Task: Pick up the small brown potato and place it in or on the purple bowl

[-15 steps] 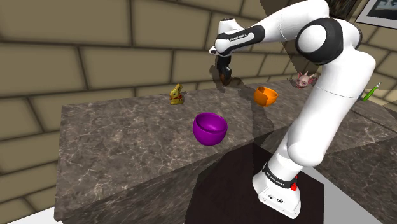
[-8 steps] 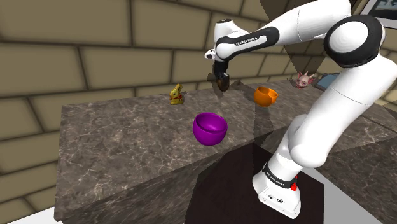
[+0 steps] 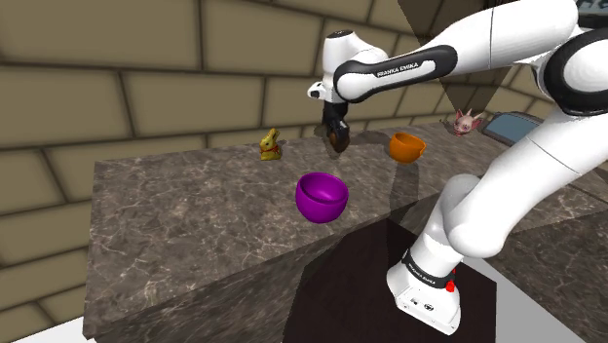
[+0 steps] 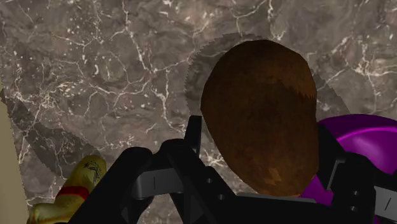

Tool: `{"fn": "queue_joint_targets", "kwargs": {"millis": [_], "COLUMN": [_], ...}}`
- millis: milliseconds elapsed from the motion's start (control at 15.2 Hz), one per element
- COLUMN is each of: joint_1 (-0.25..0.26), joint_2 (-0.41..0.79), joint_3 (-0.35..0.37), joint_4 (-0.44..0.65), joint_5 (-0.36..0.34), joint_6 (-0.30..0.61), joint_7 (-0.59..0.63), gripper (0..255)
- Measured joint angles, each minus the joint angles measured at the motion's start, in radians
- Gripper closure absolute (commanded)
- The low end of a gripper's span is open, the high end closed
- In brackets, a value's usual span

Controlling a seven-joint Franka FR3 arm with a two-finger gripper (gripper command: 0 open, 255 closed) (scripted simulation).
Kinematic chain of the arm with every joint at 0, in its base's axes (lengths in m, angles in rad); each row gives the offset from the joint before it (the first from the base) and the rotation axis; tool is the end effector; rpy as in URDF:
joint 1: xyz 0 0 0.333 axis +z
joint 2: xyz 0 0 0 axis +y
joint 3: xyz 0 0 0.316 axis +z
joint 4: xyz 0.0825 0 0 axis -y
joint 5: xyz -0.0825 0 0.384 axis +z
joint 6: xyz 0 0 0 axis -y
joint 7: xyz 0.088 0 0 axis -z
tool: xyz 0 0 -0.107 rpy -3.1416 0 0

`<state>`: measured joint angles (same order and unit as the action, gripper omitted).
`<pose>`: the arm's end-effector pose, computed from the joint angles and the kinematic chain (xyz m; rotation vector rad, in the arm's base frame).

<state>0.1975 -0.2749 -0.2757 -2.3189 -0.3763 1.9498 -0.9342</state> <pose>0.4505 -0.0635 0.4407 2.5573 1.4433 -0.3157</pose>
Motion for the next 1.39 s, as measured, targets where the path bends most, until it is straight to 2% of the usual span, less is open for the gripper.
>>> {"fn": "queue_joint_targets", "kwargs": {"millis": [330,792,1386], "joint_1": [0.048,0.132,0.136], "joint_2": [-0.087,-0.140,-0.094], "joint_3": [0.083,0.208,0.214], "joint_4": [-0.086,-0.138,-0.214], "joint_5": [0.025,0.102,0.097], "joint_6": [-0.036,-0.084,0.032], "joint_7": [0.118,0.280,0.322], "gripper": [255,255,255]}}
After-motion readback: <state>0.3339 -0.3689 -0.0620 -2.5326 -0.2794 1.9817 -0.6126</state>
